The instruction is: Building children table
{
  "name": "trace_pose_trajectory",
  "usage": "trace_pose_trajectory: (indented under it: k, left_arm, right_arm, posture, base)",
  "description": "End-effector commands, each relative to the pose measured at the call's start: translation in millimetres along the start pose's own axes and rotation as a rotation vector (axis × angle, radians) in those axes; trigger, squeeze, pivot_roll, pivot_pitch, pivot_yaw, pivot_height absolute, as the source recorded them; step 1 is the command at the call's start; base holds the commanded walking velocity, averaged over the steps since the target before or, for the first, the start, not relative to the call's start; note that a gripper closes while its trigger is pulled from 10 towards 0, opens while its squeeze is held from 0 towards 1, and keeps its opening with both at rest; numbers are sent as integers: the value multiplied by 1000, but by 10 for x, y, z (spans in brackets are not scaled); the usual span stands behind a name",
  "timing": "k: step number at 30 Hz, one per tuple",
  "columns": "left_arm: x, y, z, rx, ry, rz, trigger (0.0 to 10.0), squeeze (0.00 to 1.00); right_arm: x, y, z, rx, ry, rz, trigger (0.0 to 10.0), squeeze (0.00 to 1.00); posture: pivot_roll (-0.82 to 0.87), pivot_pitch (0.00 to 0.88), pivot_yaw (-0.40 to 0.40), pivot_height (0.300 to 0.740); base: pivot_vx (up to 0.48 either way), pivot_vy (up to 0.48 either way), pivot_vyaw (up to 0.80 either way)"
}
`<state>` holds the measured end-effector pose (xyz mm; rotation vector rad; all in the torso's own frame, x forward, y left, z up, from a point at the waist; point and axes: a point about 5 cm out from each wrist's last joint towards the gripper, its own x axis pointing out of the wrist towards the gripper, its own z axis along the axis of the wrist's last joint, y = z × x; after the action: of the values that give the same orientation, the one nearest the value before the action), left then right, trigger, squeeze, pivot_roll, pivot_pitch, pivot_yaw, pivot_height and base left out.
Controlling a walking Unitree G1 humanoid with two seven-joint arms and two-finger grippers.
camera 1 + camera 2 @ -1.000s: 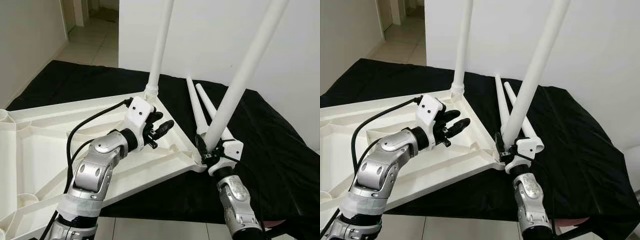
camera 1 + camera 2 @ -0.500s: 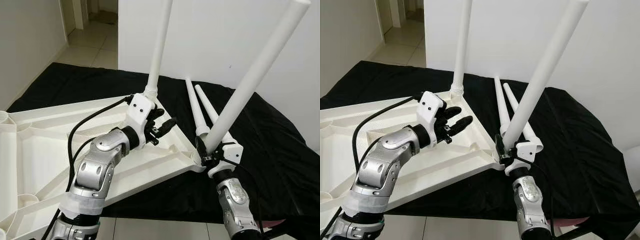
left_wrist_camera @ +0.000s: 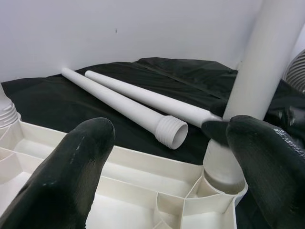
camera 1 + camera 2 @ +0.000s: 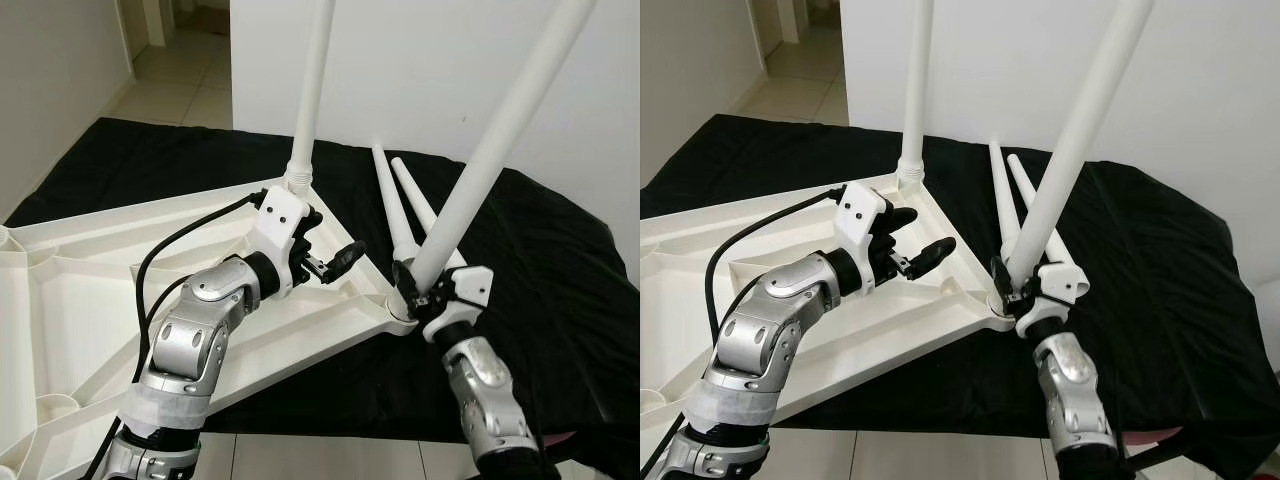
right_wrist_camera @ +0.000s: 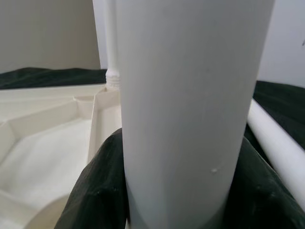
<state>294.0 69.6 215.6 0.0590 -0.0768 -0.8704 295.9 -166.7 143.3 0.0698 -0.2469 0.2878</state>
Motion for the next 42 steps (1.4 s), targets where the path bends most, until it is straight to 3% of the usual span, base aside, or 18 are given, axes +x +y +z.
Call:
trace_pose_trajectory:
  k: [1, 10, 11, 19, 28, 42]
  left_arm:
    - [39, -4, 50, 22, -6, 39, 10000, 0]
    - [79, -38, 102, 29, -23, 13, 10000, 0]
    - [107, -56, 168, 29, -46, -4, 10000, 0]
    - [181, -156, 341, 15, -110, -68, 10000, 0]
    - [244, -296, 478, -17, -168, -148, 10000, 0]
    - [315, -293, 508, -66, -161, -123, 10000, 0]
  right_arm:
    - [73, -13, 171, 6, -49, 21, 10000, 0]
    - [162, 38, 274, 5, -1, 101, 10000, 0]
    - [177, 87, 231, -62, 47, 146, 10000, 0]
    - [222, 191, 146, -129, 127, 230, 10000, 0]
    - [268, 290, 82, -161, 149, 289, 10000, 0]
    - [290, 419, 71, -168, 134, 352, 10000, 0]
  posture:
    - [16, 0, -112, 740]
    - [19, 0, -118, 740]
    - [22, 0, -120, 740]
    - [31, 0, -123, 740]
    - [42, 0, -130, 740]
    - [48, 0, -130, 740]
  base:
    - [0, 0, 0]
    - [0, 0, 0]
    - [0, 0, 0]
    - [0, 0, 0]
    - [0, 0, 0]
    - [0, 0, 0]
